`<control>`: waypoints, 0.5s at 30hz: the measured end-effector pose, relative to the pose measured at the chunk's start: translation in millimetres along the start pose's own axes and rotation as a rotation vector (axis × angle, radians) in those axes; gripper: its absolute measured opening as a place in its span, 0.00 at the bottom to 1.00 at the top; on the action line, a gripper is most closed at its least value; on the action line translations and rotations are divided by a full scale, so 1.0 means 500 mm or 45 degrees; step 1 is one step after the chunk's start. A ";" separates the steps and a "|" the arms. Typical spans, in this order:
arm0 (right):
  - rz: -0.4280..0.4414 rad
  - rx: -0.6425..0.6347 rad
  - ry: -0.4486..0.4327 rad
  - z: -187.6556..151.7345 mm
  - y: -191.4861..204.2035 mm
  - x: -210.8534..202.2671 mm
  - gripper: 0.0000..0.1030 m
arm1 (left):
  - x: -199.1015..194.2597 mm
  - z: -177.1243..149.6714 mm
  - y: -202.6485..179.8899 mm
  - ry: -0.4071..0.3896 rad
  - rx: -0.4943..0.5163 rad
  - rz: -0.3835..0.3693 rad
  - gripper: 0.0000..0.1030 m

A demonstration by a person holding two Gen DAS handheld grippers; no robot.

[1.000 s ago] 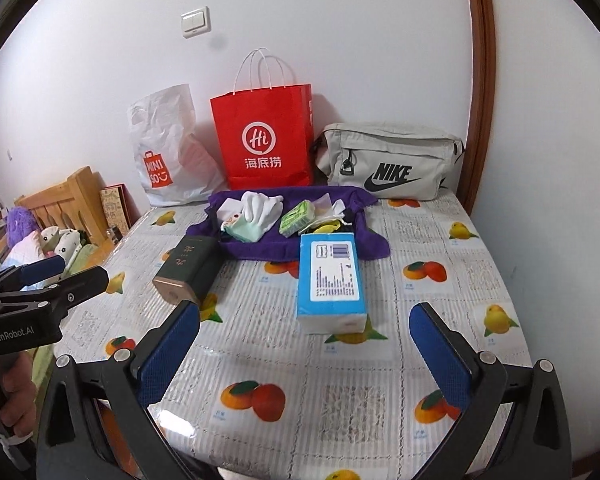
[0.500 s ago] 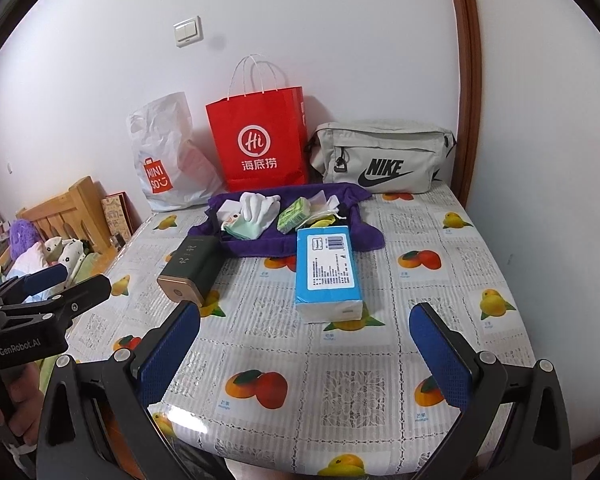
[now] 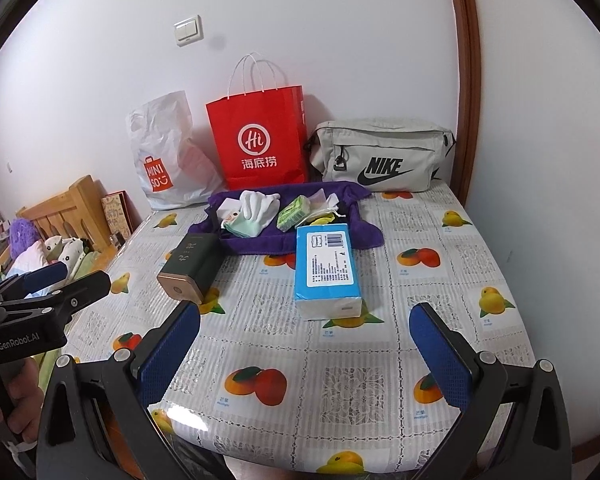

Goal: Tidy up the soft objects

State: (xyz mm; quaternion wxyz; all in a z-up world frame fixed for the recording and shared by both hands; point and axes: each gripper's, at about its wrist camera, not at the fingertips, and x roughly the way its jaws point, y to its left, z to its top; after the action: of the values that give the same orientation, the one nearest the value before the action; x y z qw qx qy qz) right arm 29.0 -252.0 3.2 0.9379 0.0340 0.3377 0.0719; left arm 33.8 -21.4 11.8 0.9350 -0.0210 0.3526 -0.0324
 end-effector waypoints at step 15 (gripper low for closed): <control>-0.006 0.001 -0.009 -0.001 -0.004 -0.008 1.00 | -0.006 -0.001 -0.008 0.000 0.004 0.005 0.97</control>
State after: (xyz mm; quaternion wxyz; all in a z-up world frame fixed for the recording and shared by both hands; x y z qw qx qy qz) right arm 26.0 -254.6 5.0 0.9393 0.0340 0.3344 0.0695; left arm 31.1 -25.0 13.6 0.9350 -0.0188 0.3527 -0.0311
